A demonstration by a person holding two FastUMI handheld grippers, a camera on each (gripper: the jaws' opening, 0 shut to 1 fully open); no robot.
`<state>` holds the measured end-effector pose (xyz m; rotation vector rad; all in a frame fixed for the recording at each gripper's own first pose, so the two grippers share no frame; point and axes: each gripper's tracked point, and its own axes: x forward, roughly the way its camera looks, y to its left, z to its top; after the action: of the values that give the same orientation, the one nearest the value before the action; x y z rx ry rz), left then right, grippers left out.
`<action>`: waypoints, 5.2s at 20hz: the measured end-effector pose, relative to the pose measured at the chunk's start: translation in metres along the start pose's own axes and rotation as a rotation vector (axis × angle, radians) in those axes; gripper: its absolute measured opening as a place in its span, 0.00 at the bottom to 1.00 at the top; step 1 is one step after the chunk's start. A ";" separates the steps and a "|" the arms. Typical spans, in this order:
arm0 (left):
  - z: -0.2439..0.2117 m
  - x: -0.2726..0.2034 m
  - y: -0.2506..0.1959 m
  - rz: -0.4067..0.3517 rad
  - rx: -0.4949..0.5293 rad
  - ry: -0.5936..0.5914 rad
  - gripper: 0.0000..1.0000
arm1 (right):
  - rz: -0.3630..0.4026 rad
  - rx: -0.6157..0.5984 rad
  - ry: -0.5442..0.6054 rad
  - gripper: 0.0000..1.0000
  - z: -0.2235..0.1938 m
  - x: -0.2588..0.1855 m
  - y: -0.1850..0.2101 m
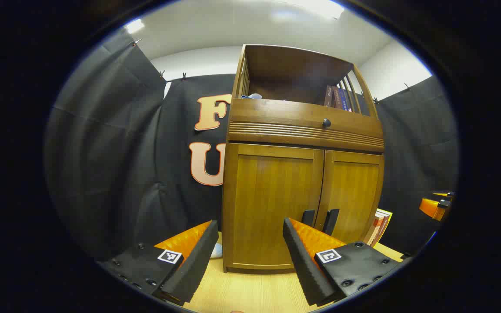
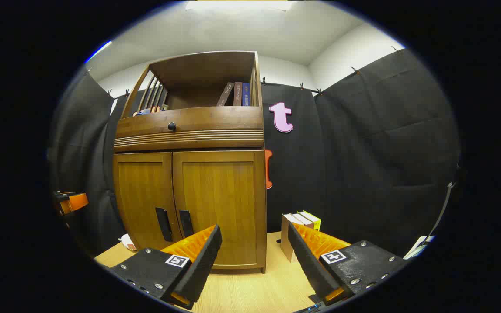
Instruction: Open the right door of the double-door shoe cabinet with the right hand, and open the left door with the left hand.
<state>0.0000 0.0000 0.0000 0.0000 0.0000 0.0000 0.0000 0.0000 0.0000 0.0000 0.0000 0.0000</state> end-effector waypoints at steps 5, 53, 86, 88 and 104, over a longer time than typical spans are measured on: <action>0.003 0.000 0.008 0.007 -0.006 -0.005 0.94 | 0.001 -0.008 -0.010 0.94 0.001 0.001 0.003; -0.027 -0.030 0.114 0.205 -0.002 0.065 0.96 | 0.177 0.072 0.214 0.74 -0.142 0.203 0.199; -0.033 -0.026 0.032 0.063 -0.042 0.088 0.94 | 0.105 0.138 0.281 0.15 -0.131 0.029 0.040; -0.034 -0.022 0.022 0.044 -0.046 0.088 0.94 | 0.071 0.124 0.283 0.11 -0.130 0.025 0.021; -0.048 0.011 -0.053 -0.050 -0.031 0.101 0.94 | 0.035 0.055 0.274 0.05 -0.118 0.029 -0.064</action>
<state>0.0110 -0.0525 -0.0480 -0.0307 0.1013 -0.0498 0.0293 -0.0641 -0.1184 0.0548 0.2744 0.0354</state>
